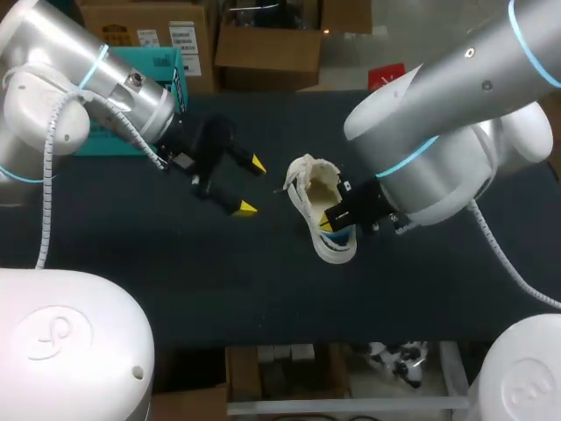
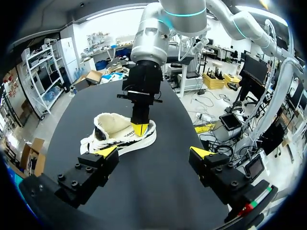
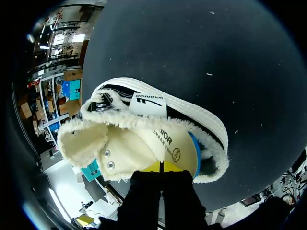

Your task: Open the shoe tongue, take the insole out of the shoe, put the insole back into the shoe, and pack the shoe into the shoebox

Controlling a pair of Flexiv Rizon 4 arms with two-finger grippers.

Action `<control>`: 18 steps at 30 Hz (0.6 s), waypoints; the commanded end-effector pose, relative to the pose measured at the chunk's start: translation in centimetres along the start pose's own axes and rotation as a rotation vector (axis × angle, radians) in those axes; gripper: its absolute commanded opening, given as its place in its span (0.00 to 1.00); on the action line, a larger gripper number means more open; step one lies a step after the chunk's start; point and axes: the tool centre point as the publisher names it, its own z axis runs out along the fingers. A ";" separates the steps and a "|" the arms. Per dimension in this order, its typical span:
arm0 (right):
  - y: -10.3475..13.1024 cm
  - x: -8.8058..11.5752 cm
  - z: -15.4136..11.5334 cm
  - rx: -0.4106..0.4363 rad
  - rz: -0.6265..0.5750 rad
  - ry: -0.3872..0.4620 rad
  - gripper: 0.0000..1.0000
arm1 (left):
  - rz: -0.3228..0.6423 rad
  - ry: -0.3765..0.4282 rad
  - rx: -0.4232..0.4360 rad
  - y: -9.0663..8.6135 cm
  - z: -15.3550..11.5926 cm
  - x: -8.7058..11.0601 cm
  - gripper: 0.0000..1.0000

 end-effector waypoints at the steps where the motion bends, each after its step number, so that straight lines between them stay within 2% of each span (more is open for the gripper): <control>1: 1.3 -0.8 1.7 0.042 0.001 0.023 0.00 | -0.030 -0.004 0.003 0.2 -0.8 0.8 1.00; 7: 1.9 -2.2 3.7 0.076 0.015 0.024 0.00 | -0.086 0.018 -0.019 0.4 -0.9 1.6 1.00; 10: 1.9 -2.6 3.7 0.084 0.019 0.032 0.00 | -0.115 0.022 -0.044 0.4 -0.9 2.1 1.00; 16: 0.7 -1.7 0.4 0.080 -0.033 0.077 0.00 | -0.159 0.024 -0.109 0.4 -0.4 2.7 1.00; 18: 0.3 -1.3 -0.8 0.097 -0.059 0.098 0.00 | -0.173 0.032 -0.107 0.5 -0.3 2.7 1.00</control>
